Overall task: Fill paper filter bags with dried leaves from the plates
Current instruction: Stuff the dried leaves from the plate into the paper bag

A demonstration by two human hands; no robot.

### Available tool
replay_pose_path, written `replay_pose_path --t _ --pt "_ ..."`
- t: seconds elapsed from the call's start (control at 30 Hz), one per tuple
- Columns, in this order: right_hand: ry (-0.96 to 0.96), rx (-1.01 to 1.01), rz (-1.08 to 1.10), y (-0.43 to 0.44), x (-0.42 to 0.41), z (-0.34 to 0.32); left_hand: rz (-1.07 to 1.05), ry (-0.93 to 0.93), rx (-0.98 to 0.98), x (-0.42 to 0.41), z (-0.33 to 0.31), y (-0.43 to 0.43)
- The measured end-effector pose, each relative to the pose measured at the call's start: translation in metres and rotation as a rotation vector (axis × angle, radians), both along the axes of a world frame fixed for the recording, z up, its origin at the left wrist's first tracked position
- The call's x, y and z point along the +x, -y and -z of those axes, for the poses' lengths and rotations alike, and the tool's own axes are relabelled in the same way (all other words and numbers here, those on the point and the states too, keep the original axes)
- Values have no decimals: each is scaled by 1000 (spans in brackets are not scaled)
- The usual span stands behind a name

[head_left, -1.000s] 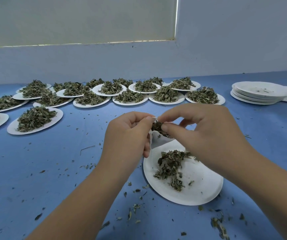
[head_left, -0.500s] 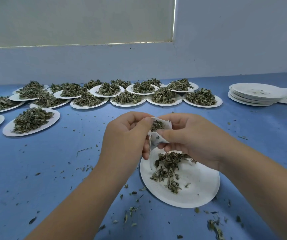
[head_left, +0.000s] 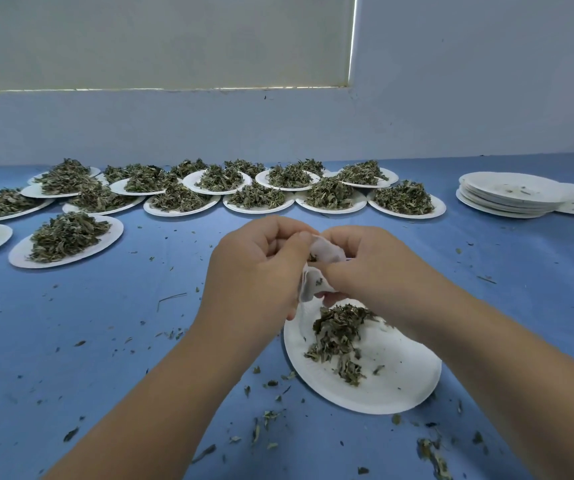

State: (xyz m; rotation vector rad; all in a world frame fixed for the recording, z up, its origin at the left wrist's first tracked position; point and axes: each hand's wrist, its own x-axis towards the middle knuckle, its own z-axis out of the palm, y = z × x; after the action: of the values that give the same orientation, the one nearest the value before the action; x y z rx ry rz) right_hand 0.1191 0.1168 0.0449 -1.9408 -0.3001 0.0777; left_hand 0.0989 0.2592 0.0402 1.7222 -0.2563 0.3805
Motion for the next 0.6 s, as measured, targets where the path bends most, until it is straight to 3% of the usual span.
replay_pose_path --t 0.1,0.33,0.47,0.6 --pt "-170 261 -183 12 -3 -4 -19 17 -23 3 0 -3" --pt "-39 93 13 1 6 -10 18 12 -64 2 0 -2" --pt "47 -151 147 -10 13 -8 59 15 -36 -1 2 2" --pt "132 -228 128 -7 10 -1 51 11 -1 1 4 2"
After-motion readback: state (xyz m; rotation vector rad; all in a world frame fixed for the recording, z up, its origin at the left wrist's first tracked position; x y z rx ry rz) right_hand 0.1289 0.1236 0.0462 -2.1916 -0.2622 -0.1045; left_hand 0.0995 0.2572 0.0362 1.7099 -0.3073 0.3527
